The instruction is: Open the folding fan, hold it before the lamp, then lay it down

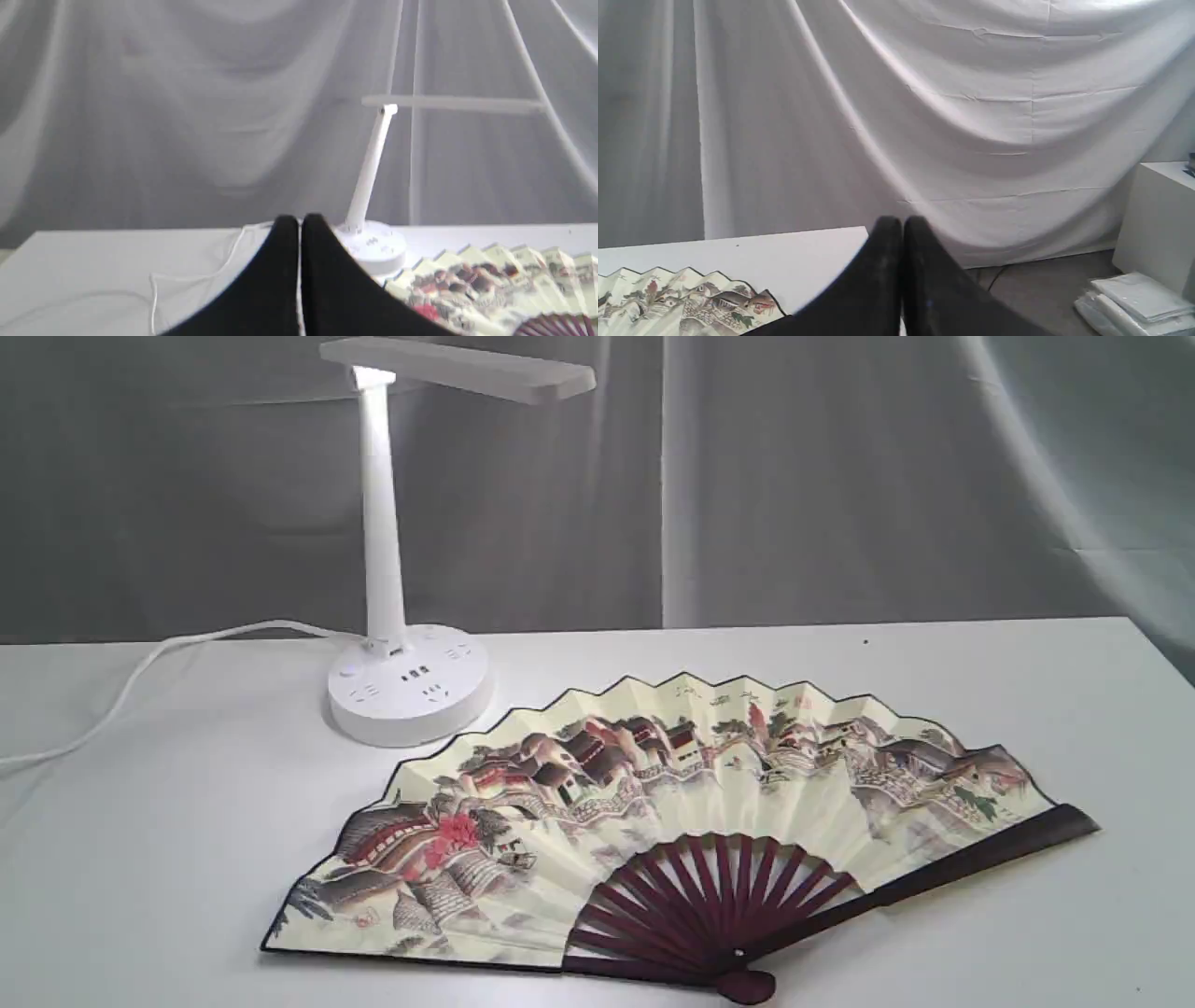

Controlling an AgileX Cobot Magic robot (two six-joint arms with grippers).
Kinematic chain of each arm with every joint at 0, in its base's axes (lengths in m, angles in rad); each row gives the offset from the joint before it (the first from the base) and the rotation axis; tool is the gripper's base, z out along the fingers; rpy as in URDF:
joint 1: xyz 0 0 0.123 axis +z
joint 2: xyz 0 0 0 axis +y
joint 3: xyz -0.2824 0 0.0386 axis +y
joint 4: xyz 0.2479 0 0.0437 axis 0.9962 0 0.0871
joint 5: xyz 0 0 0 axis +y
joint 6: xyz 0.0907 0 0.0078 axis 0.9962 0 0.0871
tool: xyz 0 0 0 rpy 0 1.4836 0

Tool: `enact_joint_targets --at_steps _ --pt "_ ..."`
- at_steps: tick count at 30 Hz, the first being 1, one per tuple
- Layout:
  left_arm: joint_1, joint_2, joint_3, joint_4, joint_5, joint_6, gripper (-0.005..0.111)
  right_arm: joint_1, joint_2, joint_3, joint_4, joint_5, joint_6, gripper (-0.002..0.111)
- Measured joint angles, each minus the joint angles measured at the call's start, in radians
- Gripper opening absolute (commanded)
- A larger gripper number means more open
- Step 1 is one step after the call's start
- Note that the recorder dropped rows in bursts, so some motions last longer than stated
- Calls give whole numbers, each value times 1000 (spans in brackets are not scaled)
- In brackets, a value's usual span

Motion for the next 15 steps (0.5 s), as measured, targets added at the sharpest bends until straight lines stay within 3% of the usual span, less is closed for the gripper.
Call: enact_joint_targets --at_steps 8,15 --pt "0 0 9 -17 13 0 0 0 0 5 12 0 6 0" --pt "0 0 154 -20 -218 10 0 0 0 105 12 -4 15 0"
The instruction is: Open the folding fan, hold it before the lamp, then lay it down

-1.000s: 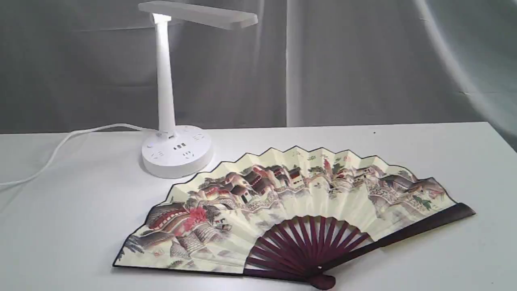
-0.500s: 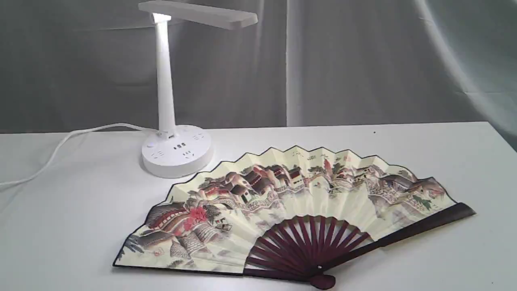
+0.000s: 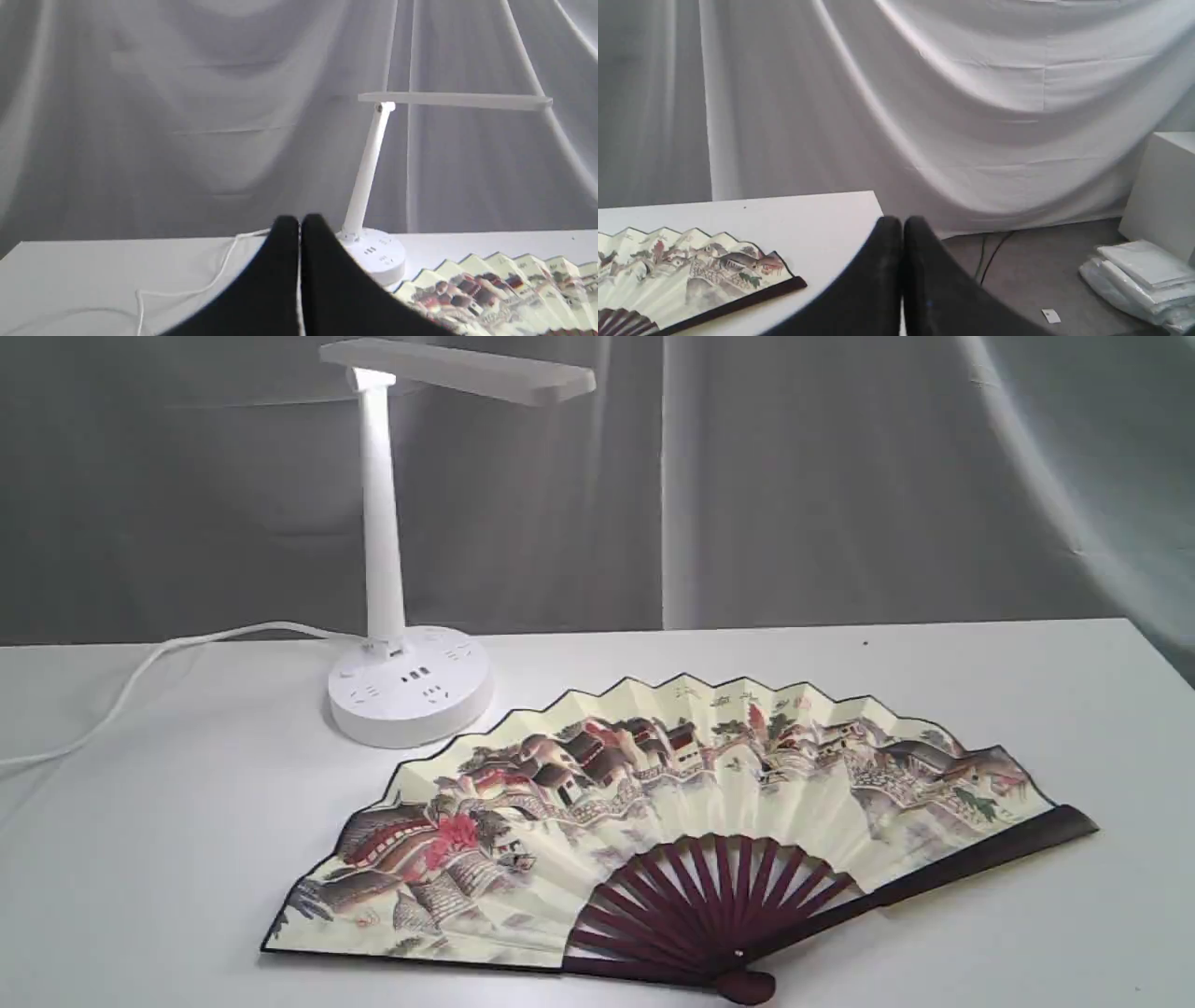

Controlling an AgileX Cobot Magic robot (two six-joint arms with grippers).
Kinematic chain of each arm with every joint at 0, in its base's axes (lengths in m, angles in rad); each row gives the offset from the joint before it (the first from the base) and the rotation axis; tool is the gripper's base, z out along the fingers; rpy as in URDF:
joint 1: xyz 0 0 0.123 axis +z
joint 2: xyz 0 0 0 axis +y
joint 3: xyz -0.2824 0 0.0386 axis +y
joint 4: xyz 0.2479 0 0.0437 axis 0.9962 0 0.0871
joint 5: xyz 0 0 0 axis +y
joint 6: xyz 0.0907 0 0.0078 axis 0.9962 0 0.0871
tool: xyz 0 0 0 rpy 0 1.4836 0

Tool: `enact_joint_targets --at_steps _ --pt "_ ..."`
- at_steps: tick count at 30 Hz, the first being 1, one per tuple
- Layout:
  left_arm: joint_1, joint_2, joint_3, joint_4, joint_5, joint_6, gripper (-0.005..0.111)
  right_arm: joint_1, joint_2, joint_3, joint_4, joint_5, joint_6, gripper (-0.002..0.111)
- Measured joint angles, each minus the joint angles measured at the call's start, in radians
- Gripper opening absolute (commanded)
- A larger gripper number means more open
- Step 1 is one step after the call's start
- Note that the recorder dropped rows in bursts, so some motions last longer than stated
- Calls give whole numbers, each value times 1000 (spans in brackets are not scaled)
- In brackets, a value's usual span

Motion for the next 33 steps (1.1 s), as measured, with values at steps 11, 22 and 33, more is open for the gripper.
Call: enact_joint_targets --at_steps 11,22,33 --pt "0 5 422 2 -503 5 0 0 2 341 16 -239 25 0" --pt "0 4 730 2 -760 5 0 0 4 715 21 -717 27 0" --pt "0 4 868 2 -818 5 0 0 4 853 78 -1017 27 0"
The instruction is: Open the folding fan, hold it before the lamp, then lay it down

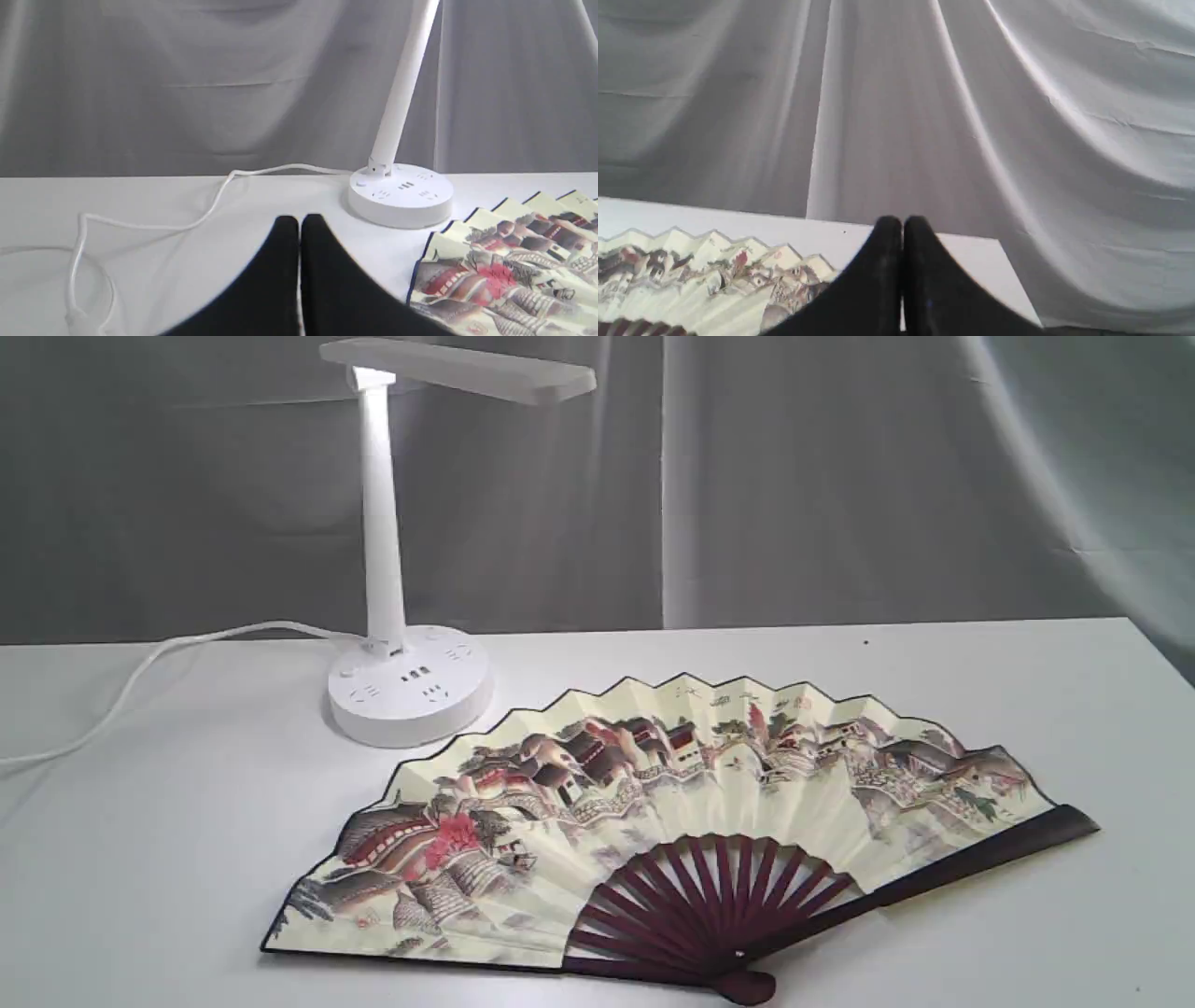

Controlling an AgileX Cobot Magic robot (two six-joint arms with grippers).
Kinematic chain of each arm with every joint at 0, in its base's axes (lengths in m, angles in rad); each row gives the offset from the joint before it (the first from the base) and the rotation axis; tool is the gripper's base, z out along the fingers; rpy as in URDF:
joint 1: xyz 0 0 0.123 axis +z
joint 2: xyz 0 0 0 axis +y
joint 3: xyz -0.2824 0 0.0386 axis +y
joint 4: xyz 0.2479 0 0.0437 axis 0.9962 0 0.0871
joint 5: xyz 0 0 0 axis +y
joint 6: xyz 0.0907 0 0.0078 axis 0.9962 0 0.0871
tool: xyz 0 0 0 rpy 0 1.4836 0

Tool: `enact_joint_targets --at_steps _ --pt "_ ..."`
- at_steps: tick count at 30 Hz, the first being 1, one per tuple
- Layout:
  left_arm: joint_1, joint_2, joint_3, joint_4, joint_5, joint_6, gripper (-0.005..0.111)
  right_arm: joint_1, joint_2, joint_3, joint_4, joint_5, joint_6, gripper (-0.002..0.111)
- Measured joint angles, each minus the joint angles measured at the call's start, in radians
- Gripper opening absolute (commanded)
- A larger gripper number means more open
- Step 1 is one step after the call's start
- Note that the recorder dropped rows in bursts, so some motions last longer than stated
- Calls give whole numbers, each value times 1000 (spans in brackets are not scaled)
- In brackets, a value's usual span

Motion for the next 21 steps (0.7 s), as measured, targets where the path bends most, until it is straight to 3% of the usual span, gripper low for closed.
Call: enact_joint_targets --at_steps 6,21 --pt "0 0 10 0 23 1 0 0 1 150 12 -33 0 0" --pt "0 0 10 -2 40 1 0 0 1 165 165 17 0 0"
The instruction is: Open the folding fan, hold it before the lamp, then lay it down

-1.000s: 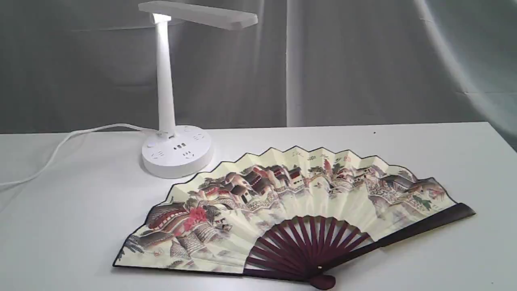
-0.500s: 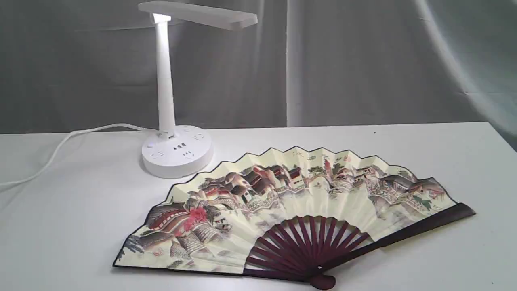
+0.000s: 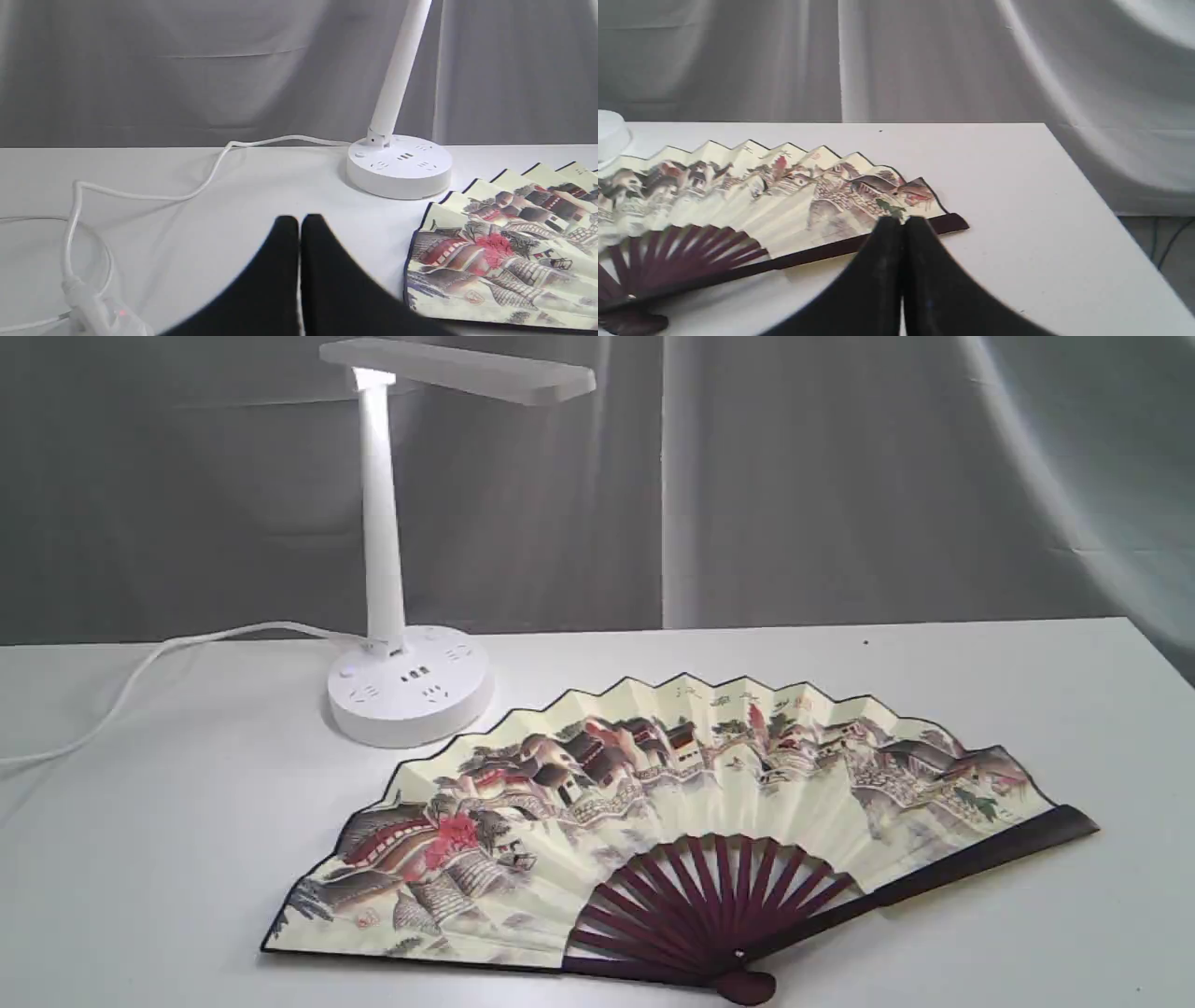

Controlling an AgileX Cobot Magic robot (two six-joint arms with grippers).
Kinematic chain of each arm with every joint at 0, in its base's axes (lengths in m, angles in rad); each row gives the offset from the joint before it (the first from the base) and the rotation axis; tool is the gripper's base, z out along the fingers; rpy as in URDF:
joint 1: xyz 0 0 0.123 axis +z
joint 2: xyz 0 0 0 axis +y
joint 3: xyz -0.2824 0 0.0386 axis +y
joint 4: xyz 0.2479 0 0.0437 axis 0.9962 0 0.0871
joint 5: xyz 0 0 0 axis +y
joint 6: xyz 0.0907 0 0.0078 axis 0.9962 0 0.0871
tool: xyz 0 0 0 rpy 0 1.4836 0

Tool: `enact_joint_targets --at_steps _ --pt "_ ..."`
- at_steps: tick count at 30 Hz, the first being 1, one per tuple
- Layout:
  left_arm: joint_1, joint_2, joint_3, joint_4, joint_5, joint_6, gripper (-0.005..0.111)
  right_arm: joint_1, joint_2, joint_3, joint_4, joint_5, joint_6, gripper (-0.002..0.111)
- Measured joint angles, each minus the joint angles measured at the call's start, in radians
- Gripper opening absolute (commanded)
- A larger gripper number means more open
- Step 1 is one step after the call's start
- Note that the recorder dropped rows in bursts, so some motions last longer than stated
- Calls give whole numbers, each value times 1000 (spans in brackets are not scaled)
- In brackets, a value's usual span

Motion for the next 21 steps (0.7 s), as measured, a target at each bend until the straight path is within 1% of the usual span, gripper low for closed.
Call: enact_joint_targets --at_steps 4,21 --pt "0 0 0 -2 0 0 0 0 0 0 27 0 2 0" --pt "0 0 0 -4 0 0 0 0 0 0 31 0 0 0"
